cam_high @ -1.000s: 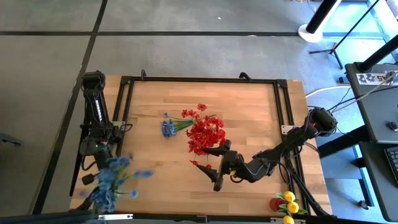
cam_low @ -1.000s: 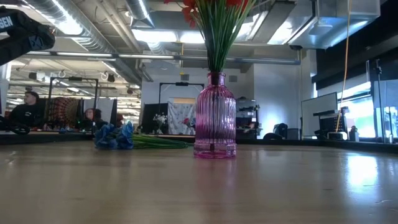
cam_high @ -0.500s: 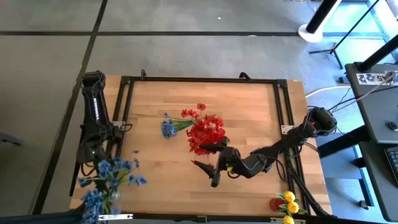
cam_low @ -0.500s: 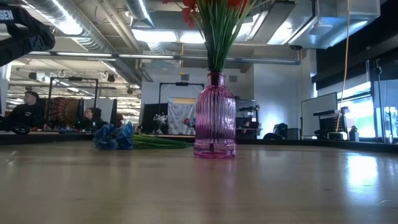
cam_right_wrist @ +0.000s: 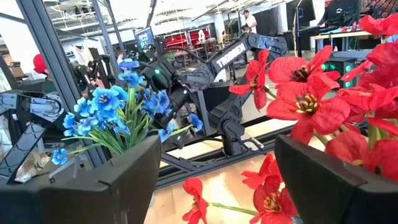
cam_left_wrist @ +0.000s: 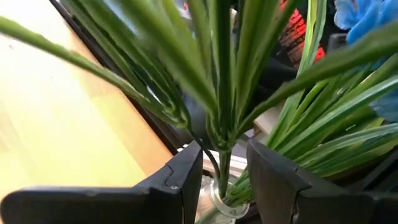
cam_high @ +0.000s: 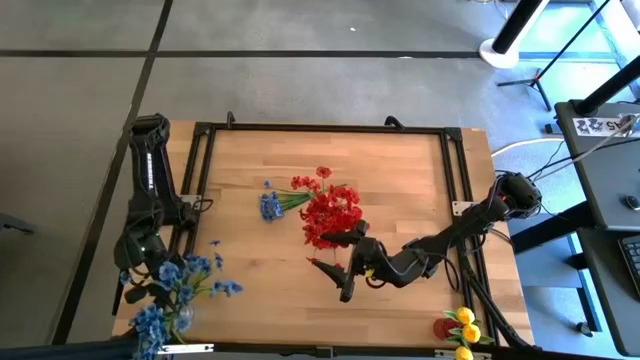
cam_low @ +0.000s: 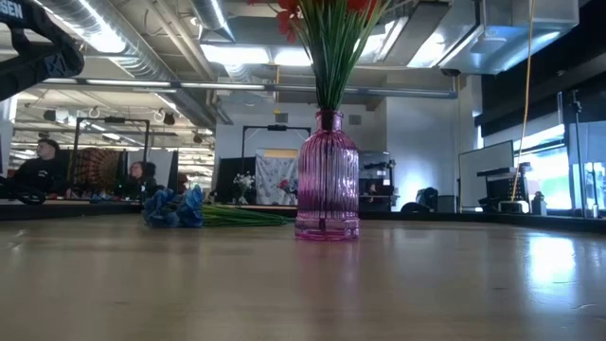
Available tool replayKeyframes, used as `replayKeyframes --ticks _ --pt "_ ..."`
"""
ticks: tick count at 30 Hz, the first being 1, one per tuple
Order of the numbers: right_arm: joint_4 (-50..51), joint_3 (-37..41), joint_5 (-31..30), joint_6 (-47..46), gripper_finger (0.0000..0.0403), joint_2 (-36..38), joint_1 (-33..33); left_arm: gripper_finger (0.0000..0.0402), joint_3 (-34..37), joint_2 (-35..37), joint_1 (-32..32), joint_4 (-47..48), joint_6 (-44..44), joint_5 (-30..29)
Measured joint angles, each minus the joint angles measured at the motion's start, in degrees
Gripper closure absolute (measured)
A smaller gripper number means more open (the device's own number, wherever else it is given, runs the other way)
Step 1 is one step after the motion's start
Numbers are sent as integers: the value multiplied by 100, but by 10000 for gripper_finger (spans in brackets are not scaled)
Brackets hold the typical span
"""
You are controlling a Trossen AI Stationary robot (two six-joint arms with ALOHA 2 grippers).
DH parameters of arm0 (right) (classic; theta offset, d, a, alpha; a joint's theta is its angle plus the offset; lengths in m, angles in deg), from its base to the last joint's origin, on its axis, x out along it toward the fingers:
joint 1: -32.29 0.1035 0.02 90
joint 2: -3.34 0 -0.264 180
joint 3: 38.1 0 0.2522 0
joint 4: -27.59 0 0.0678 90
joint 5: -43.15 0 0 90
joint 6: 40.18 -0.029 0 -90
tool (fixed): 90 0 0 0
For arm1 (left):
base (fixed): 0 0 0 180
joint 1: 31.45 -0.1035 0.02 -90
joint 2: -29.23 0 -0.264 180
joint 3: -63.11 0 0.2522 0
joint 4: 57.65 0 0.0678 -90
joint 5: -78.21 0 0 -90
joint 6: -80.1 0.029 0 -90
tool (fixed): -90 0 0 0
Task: Sort flowers into vase by color
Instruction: Put the bottom blue flowers into the transparent vase
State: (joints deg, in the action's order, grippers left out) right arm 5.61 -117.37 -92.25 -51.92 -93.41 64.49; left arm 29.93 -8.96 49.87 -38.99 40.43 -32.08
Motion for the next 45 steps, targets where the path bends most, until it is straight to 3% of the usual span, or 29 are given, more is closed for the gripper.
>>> replayKeyframes --ticks 15,24,30,45 --pt "103 0 4 -26 91 0 0 287 -440 9 -2 386 630 -437" --pt "139 0 9 -68 91 0 2 389 -440 -7 2 606 766 -565" --pt "229 0 7 -181 91 0 2 393 -440 -11 298 684 -10 39" --pt "203 0 4 -299 91 0 2 387 -440 25 549 1065 -1331 -172"
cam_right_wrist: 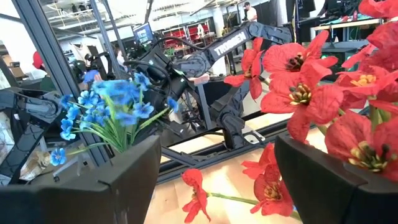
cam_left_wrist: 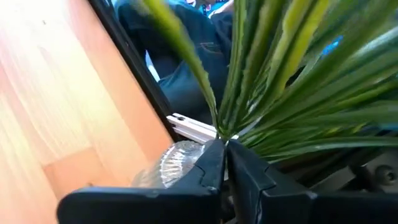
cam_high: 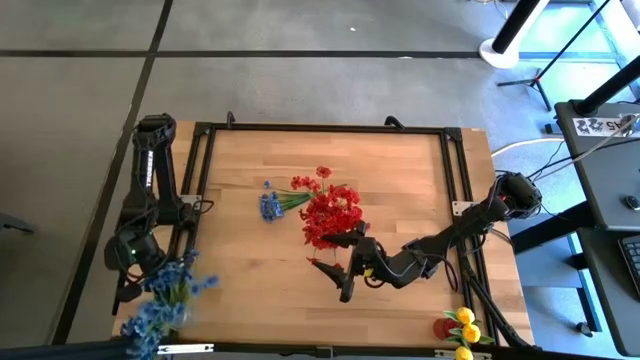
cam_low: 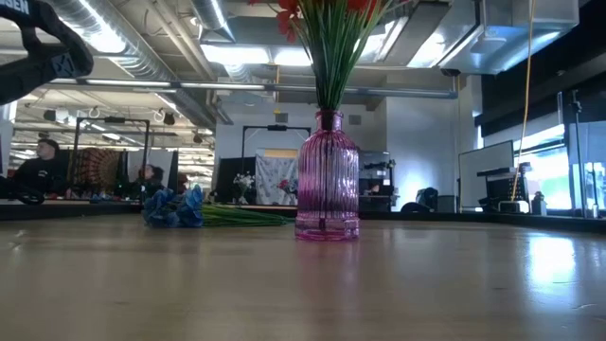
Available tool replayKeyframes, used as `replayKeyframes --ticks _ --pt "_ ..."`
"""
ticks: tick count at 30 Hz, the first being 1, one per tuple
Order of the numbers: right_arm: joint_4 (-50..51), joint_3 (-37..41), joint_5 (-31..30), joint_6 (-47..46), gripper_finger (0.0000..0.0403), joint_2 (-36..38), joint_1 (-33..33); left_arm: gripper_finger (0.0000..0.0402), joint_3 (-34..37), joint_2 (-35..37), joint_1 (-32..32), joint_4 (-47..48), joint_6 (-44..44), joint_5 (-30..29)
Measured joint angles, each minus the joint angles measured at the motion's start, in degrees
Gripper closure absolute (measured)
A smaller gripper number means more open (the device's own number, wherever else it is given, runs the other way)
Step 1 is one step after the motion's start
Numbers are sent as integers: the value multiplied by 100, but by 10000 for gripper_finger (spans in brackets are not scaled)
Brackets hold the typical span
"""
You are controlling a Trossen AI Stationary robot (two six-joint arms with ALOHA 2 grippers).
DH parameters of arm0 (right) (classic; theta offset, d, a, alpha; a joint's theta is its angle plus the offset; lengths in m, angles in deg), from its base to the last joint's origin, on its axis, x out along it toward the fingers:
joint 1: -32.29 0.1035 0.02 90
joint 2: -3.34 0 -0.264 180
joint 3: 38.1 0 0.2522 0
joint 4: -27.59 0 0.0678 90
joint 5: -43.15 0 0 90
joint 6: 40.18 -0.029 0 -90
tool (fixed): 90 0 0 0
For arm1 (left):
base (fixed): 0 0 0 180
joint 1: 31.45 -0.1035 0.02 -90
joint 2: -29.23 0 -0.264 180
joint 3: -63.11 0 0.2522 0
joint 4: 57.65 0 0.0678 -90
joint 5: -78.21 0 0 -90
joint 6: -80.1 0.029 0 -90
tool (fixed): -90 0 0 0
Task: Sort flowers into vase by color
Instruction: Put the bottom blue flowers into the transparent vase, then put the blue flowers into the transparent vase
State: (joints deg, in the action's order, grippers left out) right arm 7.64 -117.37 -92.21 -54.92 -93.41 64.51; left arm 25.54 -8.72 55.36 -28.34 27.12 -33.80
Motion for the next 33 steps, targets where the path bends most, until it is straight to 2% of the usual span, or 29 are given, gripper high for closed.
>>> replayKeyframes --ticks 8,12,14,18,22,25,29,33 --pt "81 0 -2 0 91 0 0 354 0 317 -2 59 -973 497" --pt "85 0 0 30 91 0 0 351 0 456 -2 581 -1643 563" --pt "85 0 54 129 91 0 0 353 0 514 -2 1086 -1917 421" --pt "87 0 206 169 91 0 0 364 2 508 -23 1892 -2170 -286" --pt "-42 -62 294 364 91 0 -83 375 2 504 -117 1835 -1973 -1027" --pt "-50 -404 516 917 91 35 -170 380 2 500 -305 1833 -1783 -1506" --pt "216 -1005 787 1678 91 52 -269 382 2 486 -704 1721 -1363 -1616" --pt "620 -1606 1443 1858 91 48 -498 382 2 380 -1252 1080 -416 -1933"
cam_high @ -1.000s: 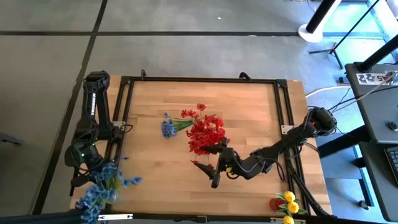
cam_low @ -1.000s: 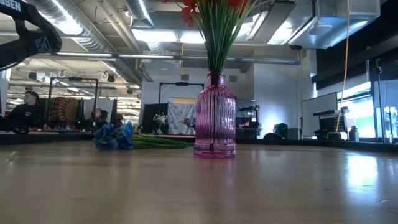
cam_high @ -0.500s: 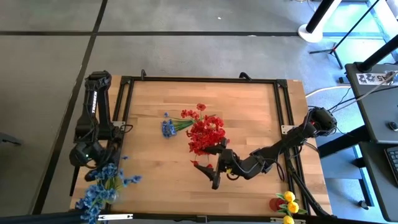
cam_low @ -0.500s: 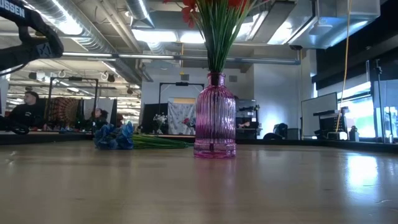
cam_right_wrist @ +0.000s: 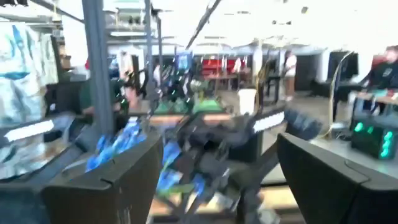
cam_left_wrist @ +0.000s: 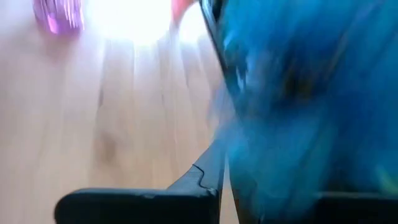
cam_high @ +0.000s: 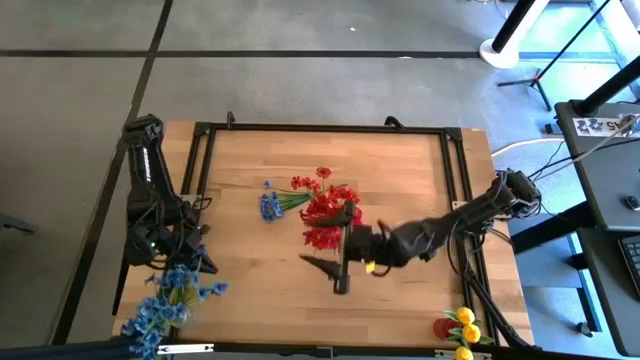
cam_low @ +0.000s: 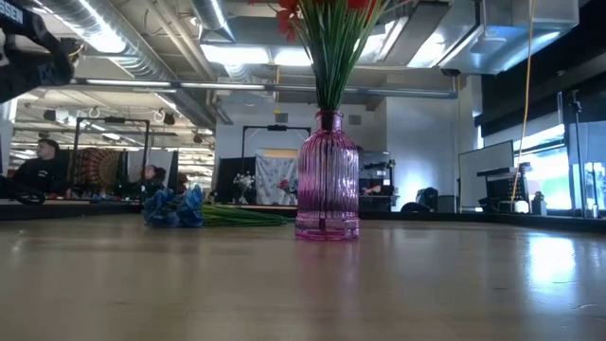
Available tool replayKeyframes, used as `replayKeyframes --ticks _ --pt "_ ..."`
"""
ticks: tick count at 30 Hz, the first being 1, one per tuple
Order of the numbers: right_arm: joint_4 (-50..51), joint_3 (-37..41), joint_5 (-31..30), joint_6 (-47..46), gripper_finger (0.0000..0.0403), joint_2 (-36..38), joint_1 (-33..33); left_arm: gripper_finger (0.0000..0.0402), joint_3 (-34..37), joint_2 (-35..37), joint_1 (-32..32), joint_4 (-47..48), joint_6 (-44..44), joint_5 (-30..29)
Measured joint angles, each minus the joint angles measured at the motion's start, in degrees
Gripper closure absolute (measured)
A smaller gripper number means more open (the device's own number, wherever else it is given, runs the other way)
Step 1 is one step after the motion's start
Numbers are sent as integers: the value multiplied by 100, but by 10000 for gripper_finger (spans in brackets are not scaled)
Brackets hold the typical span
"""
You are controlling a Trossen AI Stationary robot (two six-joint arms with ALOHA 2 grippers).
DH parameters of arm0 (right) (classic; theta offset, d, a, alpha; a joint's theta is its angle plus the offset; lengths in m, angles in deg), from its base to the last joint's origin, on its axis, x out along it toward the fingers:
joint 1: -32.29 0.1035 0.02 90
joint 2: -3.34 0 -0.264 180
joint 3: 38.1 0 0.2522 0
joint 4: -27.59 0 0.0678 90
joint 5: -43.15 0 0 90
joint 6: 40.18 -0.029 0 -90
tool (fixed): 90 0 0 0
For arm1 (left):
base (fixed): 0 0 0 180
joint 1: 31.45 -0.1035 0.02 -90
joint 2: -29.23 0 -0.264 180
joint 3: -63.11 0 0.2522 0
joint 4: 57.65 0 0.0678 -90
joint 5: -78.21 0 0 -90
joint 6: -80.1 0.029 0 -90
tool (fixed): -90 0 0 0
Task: Sort flowers into vase by color
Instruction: Put the blue flowers into the transparent vase
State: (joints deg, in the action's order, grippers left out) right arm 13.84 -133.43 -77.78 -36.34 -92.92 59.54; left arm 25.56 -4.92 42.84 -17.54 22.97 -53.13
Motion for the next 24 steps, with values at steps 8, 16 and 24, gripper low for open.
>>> replayKeyframes --ticks 8,16,24 --pt "2115 -1520 227 559 91 39 -832 382 2 -198 -1019 -1164 2179 -1100" --pt "3909 -2775 804 695 91 55 -2666 382 2 -506 -2002 -2111 2424 -1936" --pt "4650 -1521 2193 -253 91 26 -4201 370 2 -790 -2342 -2299 1979 -2155"
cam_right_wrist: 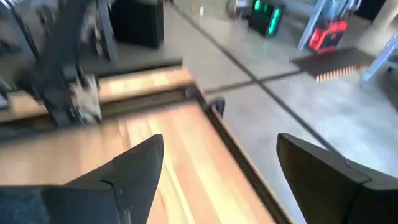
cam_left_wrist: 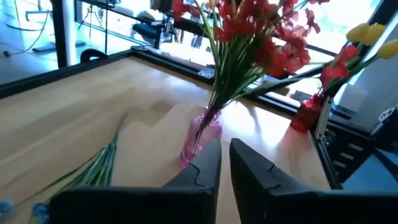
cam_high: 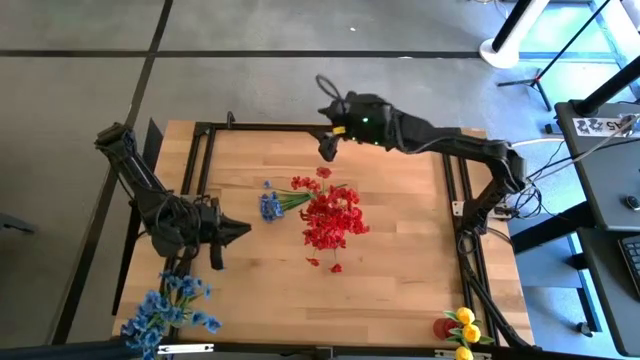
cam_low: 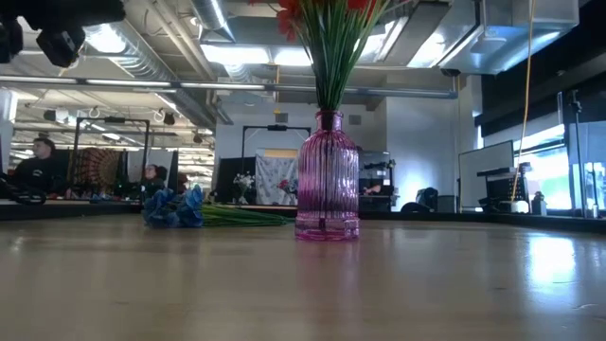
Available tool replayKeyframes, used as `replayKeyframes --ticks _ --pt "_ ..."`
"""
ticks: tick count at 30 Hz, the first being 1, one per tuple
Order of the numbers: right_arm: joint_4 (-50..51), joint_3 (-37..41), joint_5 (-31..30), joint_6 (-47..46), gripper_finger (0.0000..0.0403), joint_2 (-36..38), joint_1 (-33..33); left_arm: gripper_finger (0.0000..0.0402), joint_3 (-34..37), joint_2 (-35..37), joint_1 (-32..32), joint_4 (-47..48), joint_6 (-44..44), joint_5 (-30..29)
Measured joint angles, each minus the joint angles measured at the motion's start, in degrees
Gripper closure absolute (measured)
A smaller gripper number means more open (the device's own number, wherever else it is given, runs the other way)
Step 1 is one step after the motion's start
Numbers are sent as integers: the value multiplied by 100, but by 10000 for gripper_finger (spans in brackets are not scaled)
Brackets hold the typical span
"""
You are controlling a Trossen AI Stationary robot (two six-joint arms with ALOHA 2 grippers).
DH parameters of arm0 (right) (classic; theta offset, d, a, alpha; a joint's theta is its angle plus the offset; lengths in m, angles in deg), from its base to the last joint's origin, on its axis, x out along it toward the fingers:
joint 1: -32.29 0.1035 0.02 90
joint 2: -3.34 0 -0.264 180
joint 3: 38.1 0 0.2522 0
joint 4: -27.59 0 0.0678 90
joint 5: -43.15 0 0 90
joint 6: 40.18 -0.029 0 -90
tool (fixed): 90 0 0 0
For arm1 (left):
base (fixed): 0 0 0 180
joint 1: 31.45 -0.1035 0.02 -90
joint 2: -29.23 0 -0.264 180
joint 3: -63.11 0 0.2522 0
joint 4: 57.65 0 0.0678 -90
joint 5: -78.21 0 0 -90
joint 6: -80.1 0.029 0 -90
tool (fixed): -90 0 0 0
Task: Sort flowers into vase by color
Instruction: Put the blue flowers into the transparent vase
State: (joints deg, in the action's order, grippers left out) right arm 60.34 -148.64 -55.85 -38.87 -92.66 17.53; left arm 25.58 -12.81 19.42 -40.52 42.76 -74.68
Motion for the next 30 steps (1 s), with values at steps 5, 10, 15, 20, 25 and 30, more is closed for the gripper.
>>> replayKeyframes --ticks 5,10,15,20,25,30 --pt "-639 1002 200 341 91 12 -380 327 0 -254 -77 -12 -374 -51" --pt "-1376 2022 674 736 91 -48 -414 279 0 -755 -517 -10 -786 -380" --pt "-1917 2621 998 943 91 -26 -416 252 0 -1263 -1002 -12 -1212 -389" --pt "-2275 3012 1797 1106 91 -264 -396 249 2 -1821 -1298 -31 -1436 -380" --pt "-2407 3133 2348 1196 91 -861 -401 254 2 -2372 -1313 -56 -1894 -369" --pt "-2442 3142 3081 1250 91 -1418 -382 255 2 -2768 -1226 -74 -2413 -365"
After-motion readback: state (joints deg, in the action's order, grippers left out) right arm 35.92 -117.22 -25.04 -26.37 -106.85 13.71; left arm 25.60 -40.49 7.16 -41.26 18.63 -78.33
